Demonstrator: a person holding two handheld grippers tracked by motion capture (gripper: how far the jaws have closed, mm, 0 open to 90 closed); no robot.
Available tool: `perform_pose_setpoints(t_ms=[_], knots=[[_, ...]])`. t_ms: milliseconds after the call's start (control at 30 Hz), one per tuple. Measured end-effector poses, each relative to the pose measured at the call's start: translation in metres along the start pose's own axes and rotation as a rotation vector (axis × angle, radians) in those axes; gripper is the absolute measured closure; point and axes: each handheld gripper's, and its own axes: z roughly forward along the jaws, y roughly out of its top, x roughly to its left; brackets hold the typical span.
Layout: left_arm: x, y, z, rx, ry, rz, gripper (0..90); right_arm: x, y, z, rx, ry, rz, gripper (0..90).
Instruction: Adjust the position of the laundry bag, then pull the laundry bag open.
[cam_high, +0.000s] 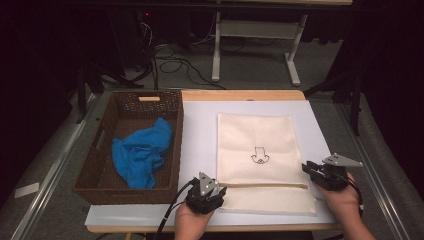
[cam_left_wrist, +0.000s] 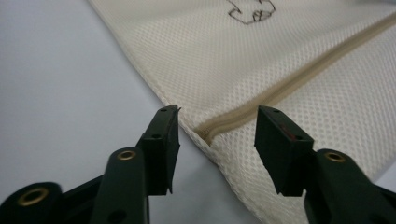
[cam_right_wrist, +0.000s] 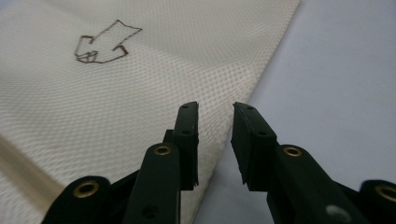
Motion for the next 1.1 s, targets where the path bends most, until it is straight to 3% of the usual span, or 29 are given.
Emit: perform_pose_setpoints(t_ms=[133,167,267,467,667,800,833,900,1033,1100], knots=[[0.005,0.001,-0.004,-0.026,0.012,-0.002,41.5,0.001,-0.005,-0.014,-0.022,0.031,0.018,76.6],[0.006,0.002,-0.005,-0.034,0.006,-0.012,39.2,0.003,-0.007,-0.025,-0.042,0.043,0.026,81.4],[0.006,0.002,-0.005,-0.035,-0.001,-0.014,35.1,0.007,-0.011,-0.039,-0.058,0.047,0.030,88.8],[0.005,0.006,-0.004,-0.040,-0.005,0.002,30.2,0.011,-0.024,-0.052,-0.048,0.056,0.037,84.9],[0.002,0.007,-0.001,-0.030,-0.018,0.015,30.0,0.011,-0.029,-0.053,-0.027,0.074,0.050,83.8],[0.003,0.007,-0.001,-0.032,-0.024,0.013,30.0,0.014,-0.029,-0.050,-0.023,0.105,0.048,74.6],[0.003,0.007,-0.001,-0.038,-0.030,0.007,30.0,0.018,-0.030,-0.046,-0.012,0.135,0.047,70.1],[0.004,0.007,0.000,-0.033,-0.037,0.002,30.0,0.020,-0.030,-0.042,0.002,0.148,0.033,69.0],[0.004,0.009,0.000,-0.039,-0.037,0.007,30.1,0.023,-0.033,-0.032,0.054,0.151,0.016,66.5],[0.003,0.010,0.000,-0.038,-0.036,0.024,30.2,0.024,-0.035,-0.029,0.074,0.152,0.001,70.1]])
